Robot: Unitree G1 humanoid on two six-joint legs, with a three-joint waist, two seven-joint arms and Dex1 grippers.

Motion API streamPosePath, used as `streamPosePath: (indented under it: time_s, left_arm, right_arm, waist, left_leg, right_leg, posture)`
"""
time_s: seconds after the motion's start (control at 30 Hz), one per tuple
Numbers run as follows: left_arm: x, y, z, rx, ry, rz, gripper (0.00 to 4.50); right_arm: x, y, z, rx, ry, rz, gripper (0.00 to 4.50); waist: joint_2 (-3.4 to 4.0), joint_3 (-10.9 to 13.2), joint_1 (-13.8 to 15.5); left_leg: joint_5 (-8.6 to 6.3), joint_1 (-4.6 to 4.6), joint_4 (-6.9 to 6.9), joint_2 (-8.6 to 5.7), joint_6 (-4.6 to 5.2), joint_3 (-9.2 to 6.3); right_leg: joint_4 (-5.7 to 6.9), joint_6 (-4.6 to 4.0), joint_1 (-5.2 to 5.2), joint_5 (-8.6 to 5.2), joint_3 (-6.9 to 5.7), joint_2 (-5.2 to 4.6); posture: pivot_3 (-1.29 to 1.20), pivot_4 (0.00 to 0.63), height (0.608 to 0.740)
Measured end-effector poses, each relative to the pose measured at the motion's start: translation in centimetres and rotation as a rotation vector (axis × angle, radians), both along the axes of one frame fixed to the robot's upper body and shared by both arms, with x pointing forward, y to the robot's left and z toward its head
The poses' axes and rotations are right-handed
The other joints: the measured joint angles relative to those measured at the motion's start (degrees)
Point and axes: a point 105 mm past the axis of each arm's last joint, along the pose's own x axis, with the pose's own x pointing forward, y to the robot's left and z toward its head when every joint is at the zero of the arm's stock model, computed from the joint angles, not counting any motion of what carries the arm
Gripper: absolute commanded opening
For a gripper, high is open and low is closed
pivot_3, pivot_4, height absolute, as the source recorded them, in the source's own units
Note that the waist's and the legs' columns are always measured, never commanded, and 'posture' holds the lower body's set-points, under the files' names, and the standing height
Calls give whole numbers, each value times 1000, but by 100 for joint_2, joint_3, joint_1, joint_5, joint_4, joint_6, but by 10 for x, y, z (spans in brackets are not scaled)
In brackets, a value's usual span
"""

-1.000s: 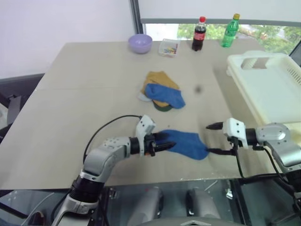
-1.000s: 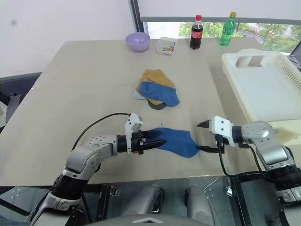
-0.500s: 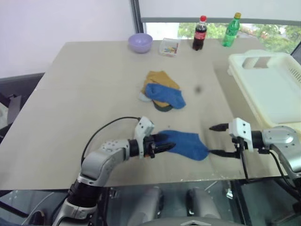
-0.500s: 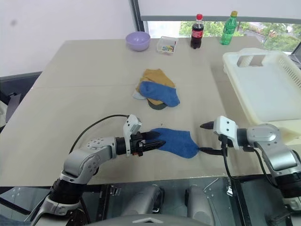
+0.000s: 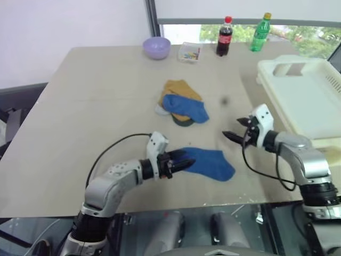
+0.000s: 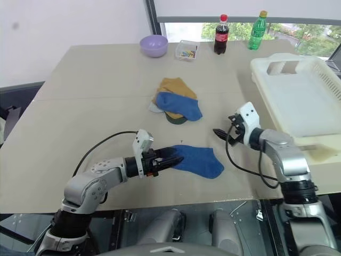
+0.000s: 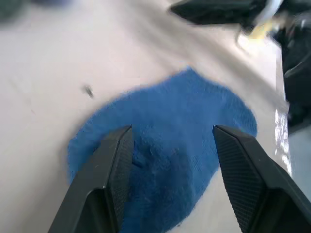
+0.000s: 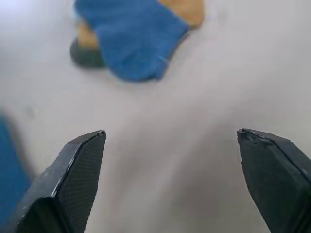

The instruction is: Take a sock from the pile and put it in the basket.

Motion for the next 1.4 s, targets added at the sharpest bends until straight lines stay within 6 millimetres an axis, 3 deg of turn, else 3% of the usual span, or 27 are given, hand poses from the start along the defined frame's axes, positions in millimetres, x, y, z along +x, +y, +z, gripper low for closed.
streamPosePath:
  time_s: [0.1, 0.37, 0.57, 0.7, 0.77, 0.8, 0.83, 0.93, 1.27, 1.4]
  left_arm:
    - [7, 8, 15, -14, -99, 47, 2798]
    - [22, 33, 52, -13, -375, 171, 2798]
    - [14, 51, 57, -21, -457, 205, 2798]
    - [8, 60, 53, 3, -461, 209, 2798]
    - [6, 60, 51, 6, -459, 200, 2798]
    - [6, 60, 51, 4, -461, 198, 2798]
    - [5, 59, 52, 3, -466, 195, 2798]
    - [4, 59, 54, -5, -473, 192, 2798]
    - [2, 62, 51, 1, -465, 200, 2798]
    - [1, 63, 49, 6, -458, 206, 2798]
  right_arm:
    - [5, 22, -3, 71, 99, -19, 4448]
    - [33, 48, 2, 187, 172, -88, 4448]
    - [44, 59, 4, 290, 224, -105, 4448]
    - [48, 59, 1, 303, 247, -110, 3191]
    - [47, 61, -2, 304, 259, -97, 2177]
    - [46, 63, -4, 302, 266, -91, 1941]
    - [46, 65, -5, 298, 273, -83, 1350]
    - [46, 71, -5, 293, 275, -62, 210]
    - [50, 84, -3, 274, 261, -33, 83]
    - [36, 78, -5, 214, 238, 40, 83]
  waist:
    - [2, 1, 3]
    - [3, 1, -53]
    - [4, -1, -175]
    - [5, -1, -174]
    - [6, -1, -180]
    - [6, -1, -182]
    - [6, -1, -184]
    - [6, -1, -196]
    - [6, -1, -236]
    - [9, 1, -228]
  left_leg:
    - [0, -1, -3, -3, 0, 1]
    - [2, 1, -8, -2, -3, 4]
    - [3, 6, -8, -1, -2, 8]
    - [4, 11, -8, 0, -4, 8]
    - [3, 11, -8, 0, -3, 10]
    - [3, 11, -8, 0, -4, 10]
    - [4, 11, -11, 1, -4, 11]
    - [4, 11, -13, 1, -4, 18]
    - [5, 14, -12, 1, -5, 20]
    - [4, 8, -13, 0, -5, 18]
  right_leg:
    - [-8, -1, 1, 1, 0, -2]
    - [-11, -7, -1, 5, -1, 4]
    - [-7, -8, 1, 7, 2, 5]
    - [3, -9, 0, 7, 3, 6]
    - [4, -9, -1, 7, 5, 6]
    - [5, -9, -2, 7, 5, 6]
    - [5, -9, -6, 6, 7, 6]
    - [7, -9, -8, 7, 13, 7]
    - [19, -10, -11, 6, 15, 7]
    - [14, -10, -13, 6, 12, 5]
  posture:
    - [0, 150, 740]
    - [0, 150, 740]
    - [0, 150, 740]
    - [0, 150, 740]
    - [0, 150, 740]
    - [0, 150, 740]
    - [0, 150, 740]
    - [0, 150, 740]
    - [0, 150, 740]
    - [0, 150, 740]
